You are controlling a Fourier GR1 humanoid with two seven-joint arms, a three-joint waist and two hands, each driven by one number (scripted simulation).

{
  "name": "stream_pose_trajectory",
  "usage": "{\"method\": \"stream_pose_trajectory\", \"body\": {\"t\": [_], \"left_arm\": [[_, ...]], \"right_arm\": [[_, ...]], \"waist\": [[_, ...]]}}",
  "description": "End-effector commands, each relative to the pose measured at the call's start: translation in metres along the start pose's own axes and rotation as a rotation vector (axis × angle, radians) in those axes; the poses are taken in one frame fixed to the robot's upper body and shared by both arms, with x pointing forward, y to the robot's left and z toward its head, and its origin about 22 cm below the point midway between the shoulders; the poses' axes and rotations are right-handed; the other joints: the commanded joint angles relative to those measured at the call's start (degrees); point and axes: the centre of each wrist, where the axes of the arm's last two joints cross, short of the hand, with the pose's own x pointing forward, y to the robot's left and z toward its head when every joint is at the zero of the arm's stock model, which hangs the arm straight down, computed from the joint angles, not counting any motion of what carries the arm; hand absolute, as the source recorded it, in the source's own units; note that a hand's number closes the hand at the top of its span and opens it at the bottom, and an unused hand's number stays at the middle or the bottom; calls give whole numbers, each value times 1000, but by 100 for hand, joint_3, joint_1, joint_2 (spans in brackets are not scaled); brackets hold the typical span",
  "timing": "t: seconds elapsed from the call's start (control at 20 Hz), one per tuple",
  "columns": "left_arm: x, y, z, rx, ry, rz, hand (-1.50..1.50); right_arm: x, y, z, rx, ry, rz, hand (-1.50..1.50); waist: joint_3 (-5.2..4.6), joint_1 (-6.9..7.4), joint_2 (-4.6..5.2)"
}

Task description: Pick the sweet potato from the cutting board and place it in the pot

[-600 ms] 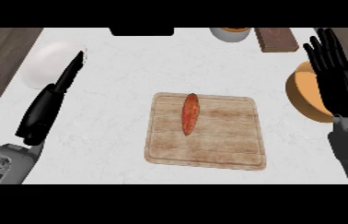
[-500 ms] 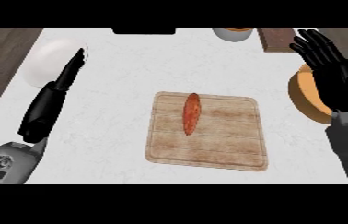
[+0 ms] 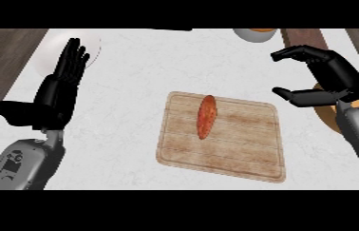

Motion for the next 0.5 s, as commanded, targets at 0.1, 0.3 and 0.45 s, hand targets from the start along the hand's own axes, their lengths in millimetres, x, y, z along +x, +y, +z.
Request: {"method": "stream_pose_trajectory", "body": {"t": [0.1, 0.3, 0.45], "left_arm": [[-10, -1, 2, 47, 31, 74, 0], [-14, 9, 5, 70, 41, 68, 0], [-5, 21, -5, 91, 46, 71, 0]], "right_arm": [[-36, -1, 10, 178, -189, 70, -150], [-38, -24, 6, 313, -150, 198, -150], [-32, 2, -22, 417, -101, 328, -150]], "waist": [[19, -102, -26], [8, -171, -73], [-1, -252, -112]]}}
